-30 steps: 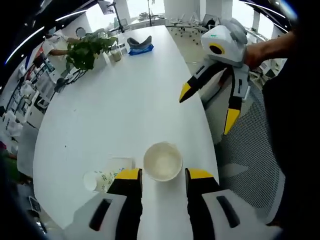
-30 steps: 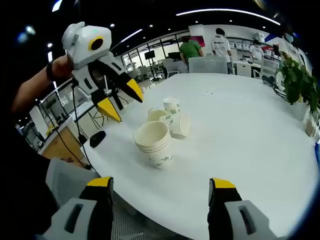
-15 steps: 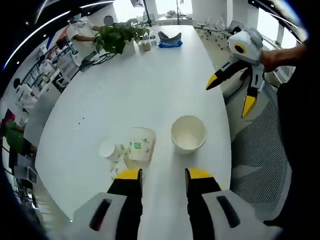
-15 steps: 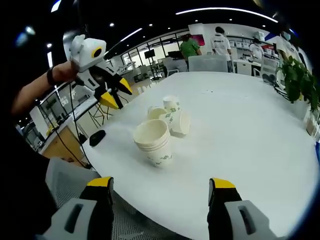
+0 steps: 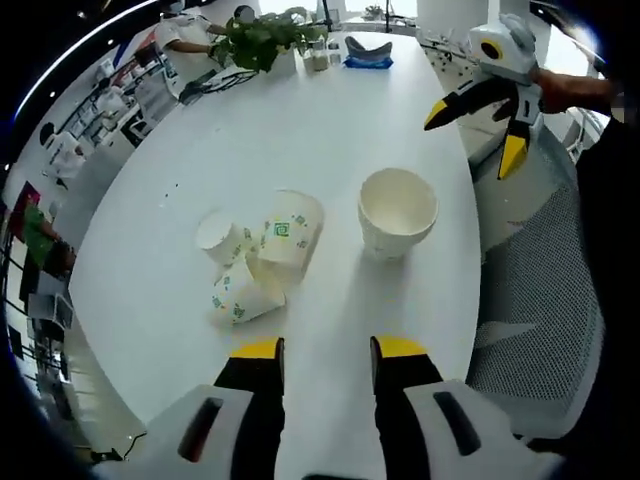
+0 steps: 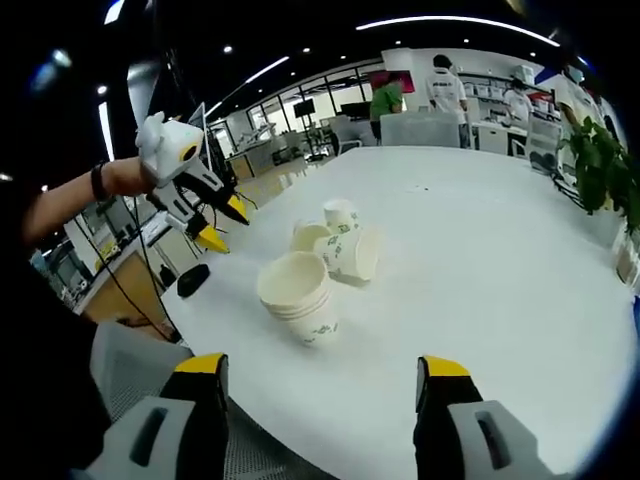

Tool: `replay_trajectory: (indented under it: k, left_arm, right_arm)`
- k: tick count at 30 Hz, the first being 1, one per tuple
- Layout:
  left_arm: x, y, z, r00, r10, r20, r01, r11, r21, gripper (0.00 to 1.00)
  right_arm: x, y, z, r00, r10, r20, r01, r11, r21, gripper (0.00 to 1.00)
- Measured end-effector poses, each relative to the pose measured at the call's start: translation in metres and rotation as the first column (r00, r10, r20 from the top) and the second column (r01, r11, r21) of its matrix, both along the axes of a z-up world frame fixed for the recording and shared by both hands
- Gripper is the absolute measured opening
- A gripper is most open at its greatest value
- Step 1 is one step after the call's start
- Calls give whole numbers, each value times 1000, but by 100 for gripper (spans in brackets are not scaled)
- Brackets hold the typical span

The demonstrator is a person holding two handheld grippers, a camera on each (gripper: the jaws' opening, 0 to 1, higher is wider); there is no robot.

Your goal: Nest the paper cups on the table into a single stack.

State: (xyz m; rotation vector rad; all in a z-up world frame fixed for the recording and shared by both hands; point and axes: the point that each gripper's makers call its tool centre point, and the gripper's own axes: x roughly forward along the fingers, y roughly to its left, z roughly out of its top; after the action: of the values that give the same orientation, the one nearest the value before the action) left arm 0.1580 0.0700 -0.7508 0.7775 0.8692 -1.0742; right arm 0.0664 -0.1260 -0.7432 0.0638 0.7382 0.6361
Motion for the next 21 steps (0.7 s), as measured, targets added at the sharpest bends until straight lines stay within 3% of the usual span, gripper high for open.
replay_trajectory:
  k: [2,4,8,21]
  left_arm:
    - [-2,4,-7,1000,9,-9,-9,1000,4,32]
    - [-6,6,-11,1000,16,-15,-16,1000,7,32]
    - [-13,9,-16,999,31,-28,-31,1000,-2,32]
    - [-33,18,-21,994,108,-31,-109,994,-30,36]
  right_arm:
    - [10,-3,-4,1000,-4,1,4,1000,23,76]
    - [9,2,8,1000,-4,8,4,999,43,76]
    - [22,4,11,1000,17,14,-18,999,48,75]
    - [83,9,28,999,29,36,-33,993,117,72]
